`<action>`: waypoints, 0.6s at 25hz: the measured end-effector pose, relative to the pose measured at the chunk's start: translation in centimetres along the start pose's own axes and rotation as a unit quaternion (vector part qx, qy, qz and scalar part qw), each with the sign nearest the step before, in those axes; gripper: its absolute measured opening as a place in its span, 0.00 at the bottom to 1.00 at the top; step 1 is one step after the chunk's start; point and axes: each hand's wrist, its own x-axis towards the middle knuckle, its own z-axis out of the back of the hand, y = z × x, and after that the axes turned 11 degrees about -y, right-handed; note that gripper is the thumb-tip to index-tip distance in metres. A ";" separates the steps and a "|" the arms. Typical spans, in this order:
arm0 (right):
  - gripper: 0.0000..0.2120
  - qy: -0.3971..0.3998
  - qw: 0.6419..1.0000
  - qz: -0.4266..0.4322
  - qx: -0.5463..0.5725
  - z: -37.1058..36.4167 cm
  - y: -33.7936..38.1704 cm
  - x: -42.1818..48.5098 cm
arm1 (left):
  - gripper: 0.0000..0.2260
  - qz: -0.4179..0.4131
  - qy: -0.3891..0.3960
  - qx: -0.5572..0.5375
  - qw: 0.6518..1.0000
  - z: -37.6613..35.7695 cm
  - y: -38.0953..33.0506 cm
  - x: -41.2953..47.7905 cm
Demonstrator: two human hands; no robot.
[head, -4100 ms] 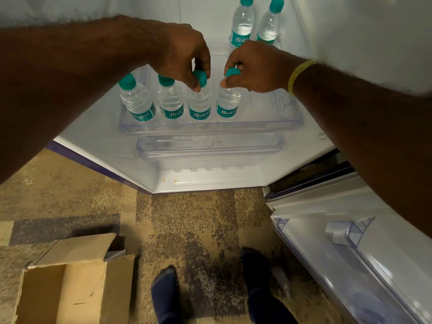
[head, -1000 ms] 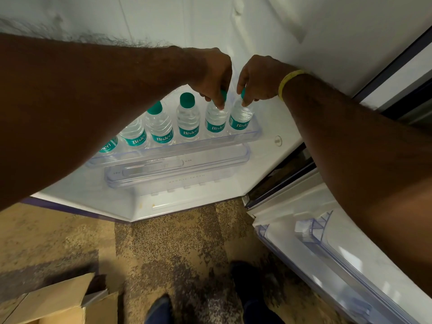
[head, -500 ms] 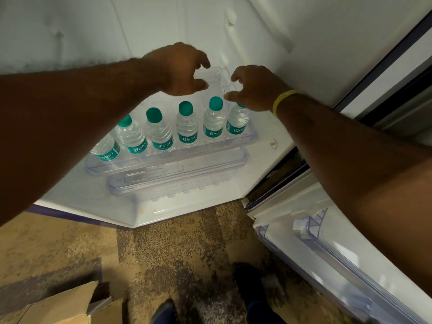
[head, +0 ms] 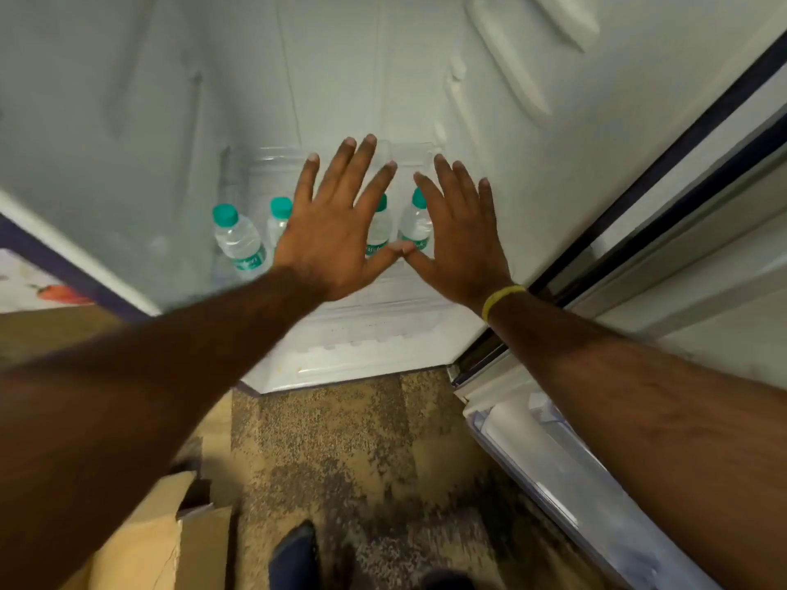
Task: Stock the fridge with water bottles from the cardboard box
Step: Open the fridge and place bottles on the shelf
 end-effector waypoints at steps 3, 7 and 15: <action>0.41 0.024 0.999 0.020 0.014 -0.1 1.2 -4.0 | 0.39 0.056 0.020 0.028 0.998 -0.5 -1.2 -6.6; 0.41 0.064 0.996 0.054 0.042 0.5 3.1 -9.9 | 0.41 0.125 0.072 0.064 0.987 -0.5 -2.9 -16.5; 0.43 0.177 0.973 0.142 0.043 -0.8 10.2 -19.6 | 0.43 0.312 0.134 0.096 0.936 1.7 -6.2 -34.7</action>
